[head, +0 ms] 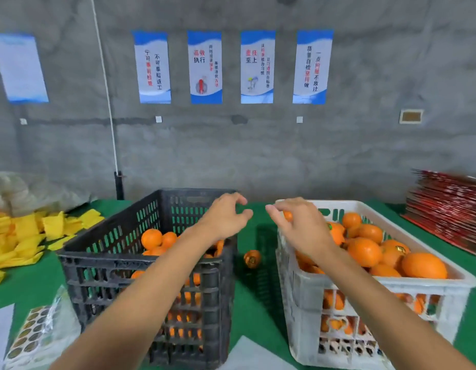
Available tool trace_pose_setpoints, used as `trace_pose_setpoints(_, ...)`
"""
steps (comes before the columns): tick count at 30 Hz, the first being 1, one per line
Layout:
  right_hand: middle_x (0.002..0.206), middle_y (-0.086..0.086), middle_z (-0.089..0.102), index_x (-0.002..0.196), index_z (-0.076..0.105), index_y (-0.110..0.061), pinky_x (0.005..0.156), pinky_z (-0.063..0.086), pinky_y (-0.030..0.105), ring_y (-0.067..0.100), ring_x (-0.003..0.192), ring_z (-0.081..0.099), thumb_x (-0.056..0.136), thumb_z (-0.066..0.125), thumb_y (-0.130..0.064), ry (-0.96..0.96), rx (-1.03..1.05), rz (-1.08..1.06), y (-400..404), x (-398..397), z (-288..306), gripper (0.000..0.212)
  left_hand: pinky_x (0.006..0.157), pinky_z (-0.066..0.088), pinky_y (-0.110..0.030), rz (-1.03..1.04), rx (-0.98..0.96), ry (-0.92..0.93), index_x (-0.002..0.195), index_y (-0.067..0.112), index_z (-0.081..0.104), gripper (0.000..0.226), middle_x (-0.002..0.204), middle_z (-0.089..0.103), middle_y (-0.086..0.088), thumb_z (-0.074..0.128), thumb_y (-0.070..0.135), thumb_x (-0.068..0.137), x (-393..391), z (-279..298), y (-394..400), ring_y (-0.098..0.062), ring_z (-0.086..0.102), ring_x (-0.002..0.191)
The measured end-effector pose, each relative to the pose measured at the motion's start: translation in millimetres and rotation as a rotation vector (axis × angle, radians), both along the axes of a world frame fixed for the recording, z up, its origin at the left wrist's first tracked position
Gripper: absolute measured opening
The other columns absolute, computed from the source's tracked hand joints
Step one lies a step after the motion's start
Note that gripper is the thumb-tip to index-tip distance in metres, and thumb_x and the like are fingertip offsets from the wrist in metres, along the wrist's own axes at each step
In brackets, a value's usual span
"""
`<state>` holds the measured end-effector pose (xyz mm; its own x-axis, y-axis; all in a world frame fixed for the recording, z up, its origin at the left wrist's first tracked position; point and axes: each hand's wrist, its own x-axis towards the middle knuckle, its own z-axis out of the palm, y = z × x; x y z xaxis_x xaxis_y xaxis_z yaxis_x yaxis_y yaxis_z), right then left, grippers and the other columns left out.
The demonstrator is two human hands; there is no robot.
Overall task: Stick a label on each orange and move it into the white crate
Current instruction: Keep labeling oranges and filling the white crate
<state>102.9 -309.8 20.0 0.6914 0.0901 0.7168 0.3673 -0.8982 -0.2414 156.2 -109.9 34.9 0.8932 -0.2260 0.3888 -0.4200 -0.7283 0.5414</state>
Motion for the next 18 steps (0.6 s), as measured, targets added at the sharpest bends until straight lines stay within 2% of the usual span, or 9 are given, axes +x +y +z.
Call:
trace_pose_setpoints(2,0.087,-0.001,0.076,0.085,0.078,-0.015,0.079,0.048,0.034,0.017,0.088,0.065,0.103,0.058,-0.040,0.098,0.204,0.190,42.2,5.2,-0.8,0.037,0.099,0.048,-0.031,0.065,0.152,0.214,0.128,0.020,0.064,0.037,0.134,0.063,-0.005,0.070,0.032,0.094,22.1,1.7,43.8,-0.022,0.060,0.118)
trace_pose_setpoints(4,0.082,0.003,0.076,0.082,0.078,-0.011,0.079,0.051,0.033,0.017,0.086,0.068,0.103,0.057,-0.039,0.196,0.261,0.277,85.3,12.3,-1.6,0.041,0.098,0.053,-0.042,0.133,0.357,0.462,0.129,0.023,0.064,0.043,0.131,0.061,-0.001,0.074,0.039,0.090,35.8,-0.8,83.4,-0.024,0.059,0.114)
trace_pose_setpoints(7,0.070,0.012,0.069,0.076,0.071,-0.002,0.077,0.054,0.040,0.030,0.078,0.066,0.102,0.054,-0.033,0.393,0.199,0.344,138.6,25.8,1.4,0.044,0.096,0.053,-0.045,0.183,0.557,0.832,0.138,0.029,0.059,0.053,0.146,0.052,-0.004,0.071,0.049,0.090,49.0,-16.5,129.8,-0.030,0.053,0.128)
trace_pose_setpoints(9,0.068,0.013,0.064,0.068,0.064,-0.005,0.072,0.055,0.040,0.035,0.077,0.064,0.102,0.051,-0.032,0.528,0.046,0.290,160.1,34.7,1.5,0.045,0.100,0.049,-0.044,0.229,0.656,0.975,0.146,0.026,0.054,0.059,0.156,0.045,-0.008,0.065,0.053,0.094,59.0,-29.3,159.6,-0.032,0.048,0.137)
trace_pose_setpoints(12,0.079,0.006,0.060,0.065,0.041,-0.019,0.071,0.045,0.036,0.031,0.080,0.055,0.102,0.048,-0.036,0.602,-0.279,0.136,172.6,45.8,-2.5,0.041,0.119,0.038,-0.046,0.281,0.661,1.069,0.148,0.014,0.053,0.062,0.157,0.045,-0.011,0.063,0.049,0.098,73.4,-39.6,202.4,-0.031,0.045,0.143)
trace_pose_setpoints(15,0.099,0.013,0.067,0.066,0.035,-0.022,0.075,0.045,0.038,0.031,0.084,0.055,0.101,0.048,-0.038,0.608,-0.348,0.114,175.2,52.0,-2.4,0.041,0.113,0.044,-0.045,0.347,0.533,1.022,0.155,0.014,0.041,0.075,0.157,0.042,-0.012,0.073,0.044,0.093,89.0,-38.2,221.7,-0.029,0.056,0.130)
trace_pose_setpoints(17,0.088,0.011,0.062,0.066,0.036,-0.021,0.076,0.047,0.038,0.031,0.083,0.056,0.100,0.050,-0.038,0.609,-0.350,0.128,176.9,54.2,-2.6,0.040,0.107,0.050,-0.049,0.344,0.505,0.964,0.161,0.018,0.028,0.091,0.163,0.033,-0.012,0.079,0.039,0.089,101.1,-37.6,213.6,-0.032,0.060,0.125)
trace_pose_setpoints(18,0.080,0.007,0.059,0.066,0.038,-0.021,0.076,0.049,0.037,0.031,0.079,0.055,0.100,0.051,-0.037,0.613,-0.346,0.138,177.1,55.5,-3.0,0.040,0.103,0.053,-0.049,0.318,0.566,0.941,0.163,0.022,0.023,0.095,0.165,0.029,-0.013,0.080,0.037,0.089,105.9,-37.8,205.3,-0.034,0.060,0.126)
